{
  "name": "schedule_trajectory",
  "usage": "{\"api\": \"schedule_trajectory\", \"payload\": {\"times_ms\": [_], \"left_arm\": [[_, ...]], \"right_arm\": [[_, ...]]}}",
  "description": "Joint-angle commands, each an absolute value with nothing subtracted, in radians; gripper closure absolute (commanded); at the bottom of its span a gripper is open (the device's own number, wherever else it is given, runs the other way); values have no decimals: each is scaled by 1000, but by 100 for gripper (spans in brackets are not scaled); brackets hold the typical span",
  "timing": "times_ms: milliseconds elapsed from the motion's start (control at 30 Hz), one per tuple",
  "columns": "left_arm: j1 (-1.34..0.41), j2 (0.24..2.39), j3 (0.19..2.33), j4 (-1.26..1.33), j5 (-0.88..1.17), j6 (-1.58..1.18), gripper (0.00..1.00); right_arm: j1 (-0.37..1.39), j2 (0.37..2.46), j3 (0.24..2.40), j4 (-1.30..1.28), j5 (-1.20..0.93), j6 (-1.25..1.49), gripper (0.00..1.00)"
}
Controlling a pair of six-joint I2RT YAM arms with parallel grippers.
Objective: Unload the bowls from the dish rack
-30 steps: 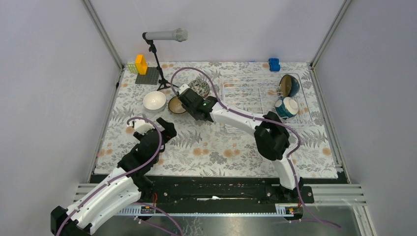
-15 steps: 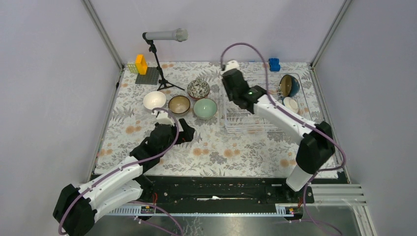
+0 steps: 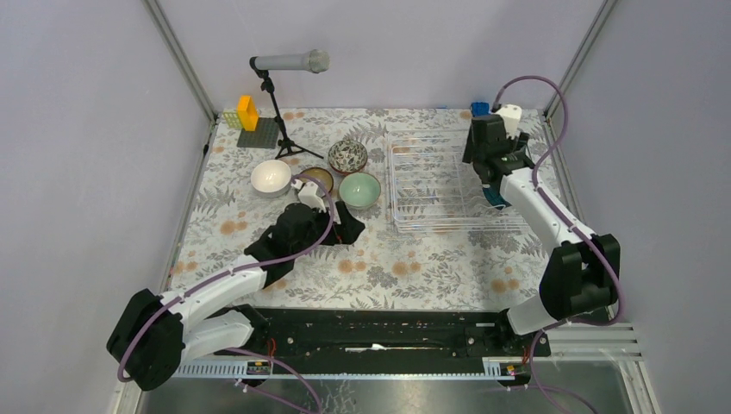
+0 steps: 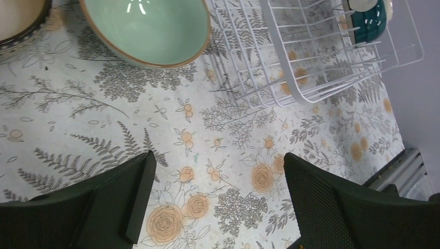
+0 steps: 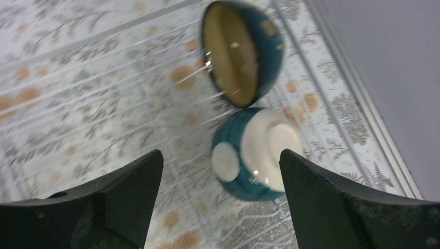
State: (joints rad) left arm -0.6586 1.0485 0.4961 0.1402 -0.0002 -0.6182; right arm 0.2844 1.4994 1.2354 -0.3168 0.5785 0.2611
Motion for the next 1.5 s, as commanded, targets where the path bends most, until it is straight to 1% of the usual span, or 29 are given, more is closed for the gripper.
{"api": "schedule_trajectory", "payload": {"times_ms": [0,67,100,200,400,600,700,833,867,900,1000,1033,1100,1267,1467], "left_arm": [[-660,1064,568,220,64,-589,1],[-661,1062,576,217,58,-582,1],[-661,1060,577,217,54,-580,1],[-661,1061,577,218,42,-579,1],[-661,1058,571,213,11,-582,1],[-661,1040,574,203,-31,-577,1],[-661,1038,576,201,-38,-577,1],[-661,1039,588,179,-41,-573,1],[-661,1037,589,173,-43,-572,1],[-661,1032,589,170,-44,-570,1],[-661,1017,585,164,-51,-571,1],[-661,1013,583,165,-51,-572,1],[-661,1006,581,165,-50,-574,1],[-661,993,573,166,-51,-578,1],[-661,987,573,164,-49,-577,1]], "right_arm": [[228,1567,1299,-262,747,276,13],[224,1624,1347,-261,833,231,16],[223,1655,1371,-261,870,207,20],[212,1751,1451,-261,911,149,26],[194,1915,1567,-271,971,96,29],[148,1997,1634,-306,978,101,32],[139,2018,1645,-307,981,95,36],[133,2041,1654,-307,1010,78,44],[132,2043,1654,-307,1014,74,48],[131,2043,1655,-308,1017,71,55],[130,2039,1660,-307,1025,57,85],[130,2032,1663,-307,1027,51,93],[131,2017,1668,-308,1030,37,100],[137,1983,1696,-307,1089,-19,100],[167,1957,1720,-263,1215,-90,100]]}}
